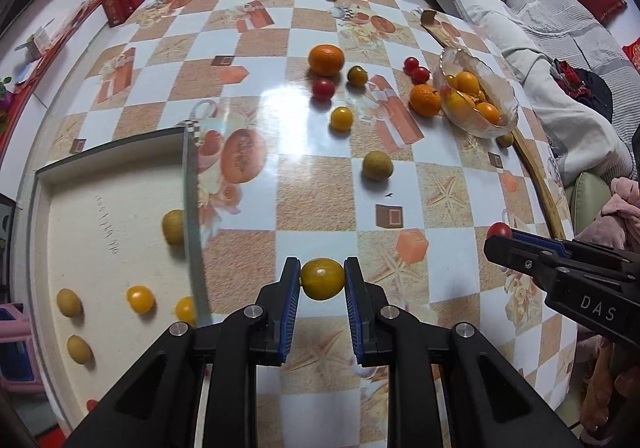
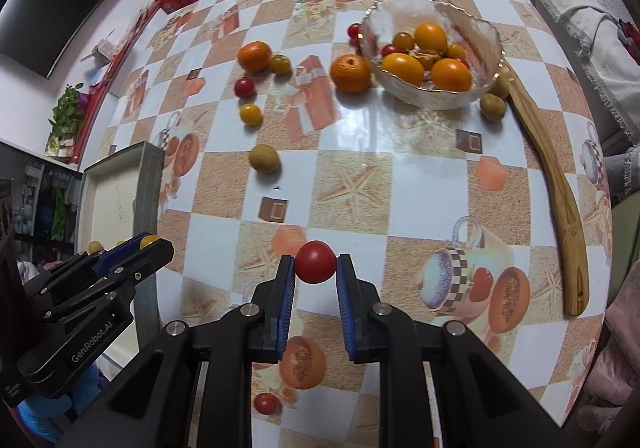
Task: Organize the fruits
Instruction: 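Carry the yellow and red tomatoes over the white tray, then open both tools to release the tomatoes into the tray, then move both open tools back to the fruits on the table, then grasp a brown round fruit with the left tool while the right grasps a red tomato, then carry the brown fruit and red tomato over the white tray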
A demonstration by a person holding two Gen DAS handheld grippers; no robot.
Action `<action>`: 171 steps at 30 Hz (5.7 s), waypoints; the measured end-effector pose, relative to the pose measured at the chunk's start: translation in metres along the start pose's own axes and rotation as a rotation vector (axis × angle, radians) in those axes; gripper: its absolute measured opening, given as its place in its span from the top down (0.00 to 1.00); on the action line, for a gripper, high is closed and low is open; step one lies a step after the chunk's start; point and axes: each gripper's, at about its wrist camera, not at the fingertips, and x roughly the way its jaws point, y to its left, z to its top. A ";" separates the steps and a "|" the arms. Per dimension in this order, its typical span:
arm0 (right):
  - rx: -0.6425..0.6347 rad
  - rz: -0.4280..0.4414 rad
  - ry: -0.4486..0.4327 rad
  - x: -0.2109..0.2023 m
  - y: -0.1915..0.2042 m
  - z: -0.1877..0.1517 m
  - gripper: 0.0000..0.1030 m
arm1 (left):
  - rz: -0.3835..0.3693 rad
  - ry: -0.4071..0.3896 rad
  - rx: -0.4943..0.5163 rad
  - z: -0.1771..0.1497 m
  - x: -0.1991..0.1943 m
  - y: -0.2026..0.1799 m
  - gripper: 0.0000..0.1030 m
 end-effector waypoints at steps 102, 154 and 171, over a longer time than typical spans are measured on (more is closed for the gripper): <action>-0.313 -0.151 0.055 0.052 0.074 -0.144 0.47 | 0.088 0.025 0.181 0.051 0.070 -0.044 0.30; -0.266 0.082 0.003 -0.065 0.036 -0.067 0.78 | 0.188 -0.039 -0.134 -0.085 -0.119 0.024 0.72; -0.145 0.072 -0.052 -0.052 0.154 -0.060 0.78 | 0.156 -0.060 -0.048 -0.087 -0.144 0.162 0.72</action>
